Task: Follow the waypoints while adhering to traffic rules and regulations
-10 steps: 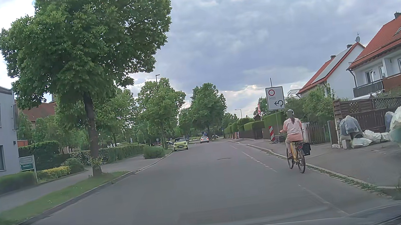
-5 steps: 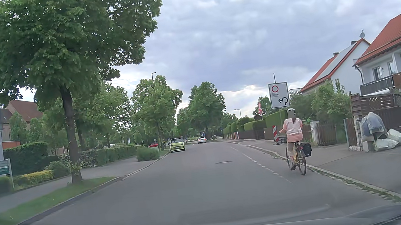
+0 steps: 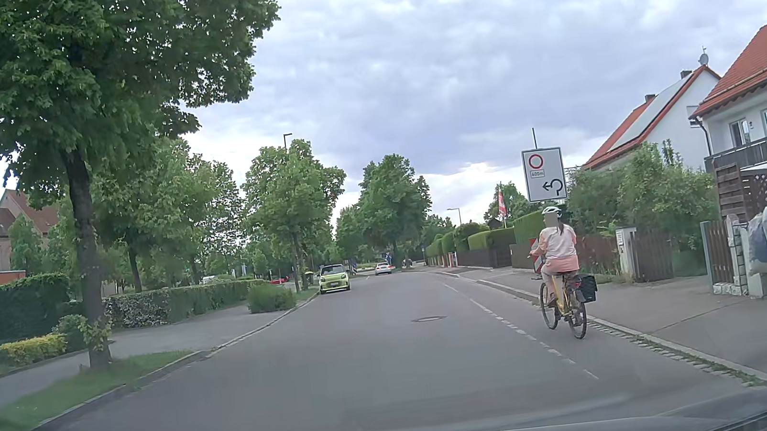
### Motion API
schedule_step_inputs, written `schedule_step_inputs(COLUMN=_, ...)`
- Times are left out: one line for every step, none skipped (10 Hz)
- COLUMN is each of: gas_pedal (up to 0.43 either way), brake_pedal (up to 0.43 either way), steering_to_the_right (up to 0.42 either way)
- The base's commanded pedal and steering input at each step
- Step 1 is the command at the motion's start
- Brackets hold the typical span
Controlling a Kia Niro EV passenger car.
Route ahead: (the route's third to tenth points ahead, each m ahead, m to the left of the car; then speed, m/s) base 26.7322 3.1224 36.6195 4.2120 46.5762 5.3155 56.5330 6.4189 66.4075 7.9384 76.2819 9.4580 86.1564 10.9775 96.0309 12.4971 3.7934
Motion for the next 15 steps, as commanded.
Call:
schedule_step_inputs(gas_pedal=0.067, brake_pedal=0.018, steering_to_the_right=-0.009)
schedule_step_inputs(gas_pedal=0.028, brake_pedal=0.018, steering_to_the_right=-0.007)
schedule_step_inputs(gas_pedal=0.0, brake_pedal=0.018, steering_to_the_right=-0.005)
schedule_step_inputs(gas_pedal=0.0, brake_pedal=0.018, steering_to_the_right=-0.004)
schedule_step_inputs(gas_pedal=0.0, brake_pedal=0.018, steering_to_the_right=-0.005)
schedule_step_inputs(gas_pedal=0.0, brake_pedal=0.018, steering_to_the_right=-0.005)
schedule_step_inputs(gas_pedal=0.0, brake_pedal=0.018, steering_to_the_right=-0.005)
schedule_step_inputs(gas_pedal=0.0, brake_pedal=0.018, steering_to_the_right=-0.004)
schedule_step_inputs(gas_pedal=0.0, brake_pedal=0.018, steering_to_the_right=-0.003)
schedule_step_inputs(gas_pedal=0.0, brake_pedal=0.018, steering_to_the_right=-0.003)
schedule_step_inputs(gas_pedal=0.0, brake_pedal=0.018, steering_to_the_right=-0.003)
schedule_step_inputs(gas_pedal=0.0, brake_pedal=0.018, steering_to_the_right=-0.003)
schedule_step_inputs(gas_pedal=0.0, brake_pedal=0.018, steering_to_the_right=-0.003)
schedule_step_inputs(gas_pedal=0.0, brake_pedal=0.018, steering_to_the_right=-0.002)
schedule_step_inputs(gas_pedal=0.0, brake_pedal=0.037, steering_to_the_right=-0.001)
